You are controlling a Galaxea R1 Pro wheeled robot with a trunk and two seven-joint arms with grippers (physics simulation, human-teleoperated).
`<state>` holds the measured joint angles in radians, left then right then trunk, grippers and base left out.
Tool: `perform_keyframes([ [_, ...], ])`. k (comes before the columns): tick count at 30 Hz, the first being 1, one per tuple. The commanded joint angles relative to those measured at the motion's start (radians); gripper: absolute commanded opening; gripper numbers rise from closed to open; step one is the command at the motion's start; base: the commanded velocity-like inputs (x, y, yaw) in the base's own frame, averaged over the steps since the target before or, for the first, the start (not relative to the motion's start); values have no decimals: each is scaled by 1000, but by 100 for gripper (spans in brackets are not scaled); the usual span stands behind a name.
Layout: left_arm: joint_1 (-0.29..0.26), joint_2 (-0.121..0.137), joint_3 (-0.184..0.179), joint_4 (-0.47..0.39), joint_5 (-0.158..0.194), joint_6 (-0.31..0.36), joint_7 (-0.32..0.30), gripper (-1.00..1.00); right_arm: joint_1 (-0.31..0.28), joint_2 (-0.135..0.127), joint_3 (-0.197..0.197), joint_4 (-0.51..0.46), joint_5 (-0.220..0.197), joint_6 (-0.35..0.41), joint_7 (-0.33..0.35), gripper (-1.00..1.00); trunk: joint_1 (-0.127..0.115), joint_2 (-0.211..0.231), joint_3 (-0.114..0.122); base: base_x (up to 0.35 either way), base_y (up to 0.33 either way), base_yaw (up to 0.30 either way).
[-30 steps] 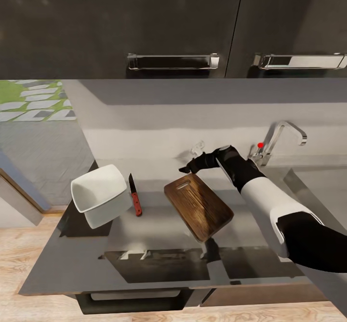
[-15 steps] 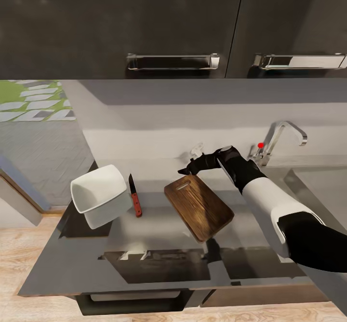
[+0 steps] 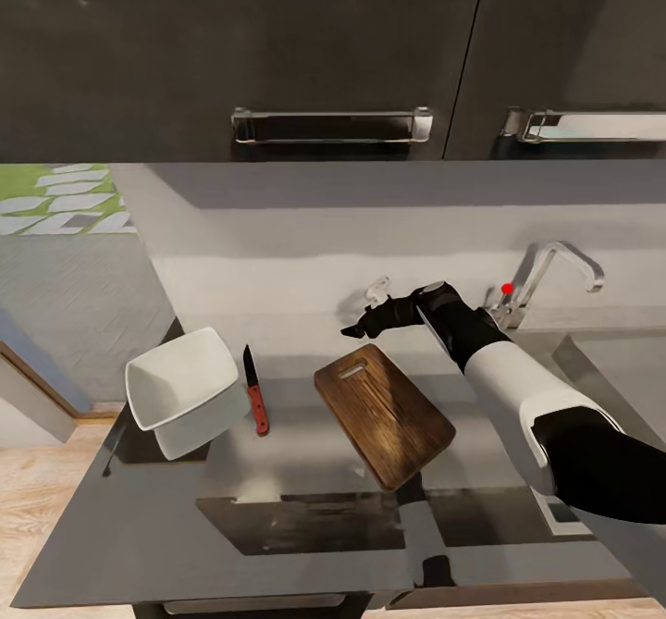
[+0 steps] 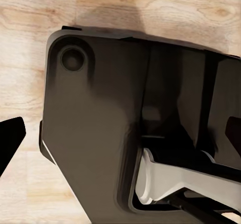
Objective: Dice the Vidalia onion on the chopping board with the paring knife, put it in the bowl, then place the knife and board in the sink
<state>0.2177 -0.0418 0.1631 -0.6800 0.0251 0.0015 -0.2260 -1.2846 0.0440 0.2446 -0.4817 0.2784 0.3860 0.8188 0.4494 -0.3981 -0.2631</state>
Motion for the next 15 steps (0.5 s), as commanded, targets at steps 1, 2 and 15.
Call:
perform_keyframes([
  [1,0,-1,5,-1,3,0,-8,100,-1,0,-1,0,8,4,5,100,1,-2,-2,7,0,0],
  [2,0,-1,5,0,3,0,-8,100,0,0,-1,0,8,4,5,100,1,-2,-2,6,0,0],
  [15,0,-2,-16,13,3,1,-8,100,0,0,-1,1,8,4,4,100,1,-2,-2,1,0,0],
])
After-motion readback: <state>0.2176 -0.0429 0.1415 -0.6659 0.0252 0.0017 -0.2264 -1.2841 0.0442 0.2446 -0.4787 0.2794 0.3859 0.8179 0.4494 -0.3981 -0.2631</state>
